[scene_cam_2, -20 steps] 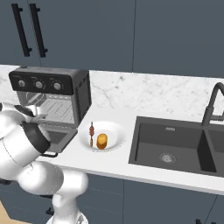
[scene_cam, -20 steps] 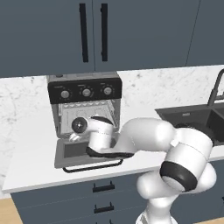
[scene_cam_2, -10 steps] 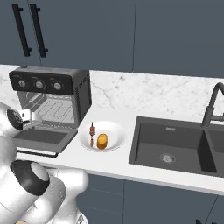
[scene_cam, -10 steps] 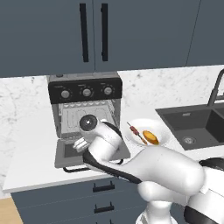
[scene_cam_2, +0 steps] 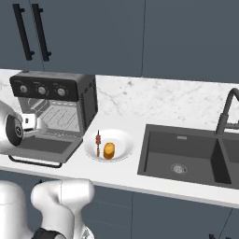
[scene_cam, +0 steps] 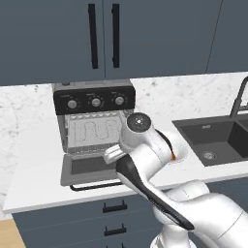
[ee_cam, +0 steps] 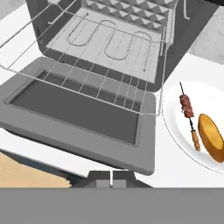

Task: Pick up the kebab skewer and baguette bread, and place them inside the toaster oven. Close the toaster oven door and start by setting the timer.

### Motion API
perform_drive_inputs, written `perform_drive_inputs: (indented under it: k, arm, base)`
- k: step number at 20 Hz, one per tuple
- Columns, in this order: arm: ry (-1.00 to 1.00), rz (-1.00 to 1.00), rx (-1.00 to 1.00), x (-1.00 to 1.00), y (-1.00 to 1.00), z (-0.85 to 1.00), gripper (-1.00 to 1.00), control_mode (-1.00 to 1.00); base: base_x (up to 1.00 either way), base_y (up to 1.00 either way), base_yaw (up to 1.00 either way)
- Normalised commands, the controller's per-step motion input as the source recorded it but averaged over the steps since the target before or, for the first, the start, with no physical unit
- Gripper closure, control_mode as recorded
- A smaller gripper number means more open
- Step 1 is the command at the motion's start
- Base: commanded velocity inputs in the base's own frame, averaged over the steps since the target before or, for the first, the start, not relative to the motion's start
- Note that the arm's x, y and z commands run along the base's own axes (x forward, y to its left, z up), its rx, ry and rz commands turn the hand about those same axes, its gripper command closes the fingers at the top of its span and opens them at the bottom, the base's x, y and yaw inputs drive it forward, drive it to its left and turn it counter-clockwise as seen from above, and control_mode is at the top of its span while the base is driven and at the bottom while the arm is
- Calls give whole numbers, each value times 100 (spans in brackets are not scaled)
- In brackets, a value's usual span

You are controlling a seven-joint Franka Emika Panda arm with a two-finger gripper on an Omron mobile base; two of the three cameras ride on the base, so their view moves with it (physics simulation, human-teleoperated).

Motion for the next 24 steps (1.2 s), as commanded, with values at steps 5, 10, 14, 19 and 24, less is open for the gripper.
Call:
perform_drive_inputs:
  k: [5, 10, 14, 19, 24]
  arm:
    - [7, -5, 17, -40, -100, 76, 100, -100]
    - [15, -6, 13, -2, -100, 38, 100, -100]
    - [16, -6, 1, 5, -100, 3, 100, -100]
    - [24, -11, -7, 47, -93, -29, -100, -100]
    - [25, -2, -15, 71, -42, -64, -100, -100]
  base:
    - [0, 0, 0]
    - [0, 0, 0]
    - [0, 0, 0]
    - [0, 0, 0]
    - [0, 0, 0]
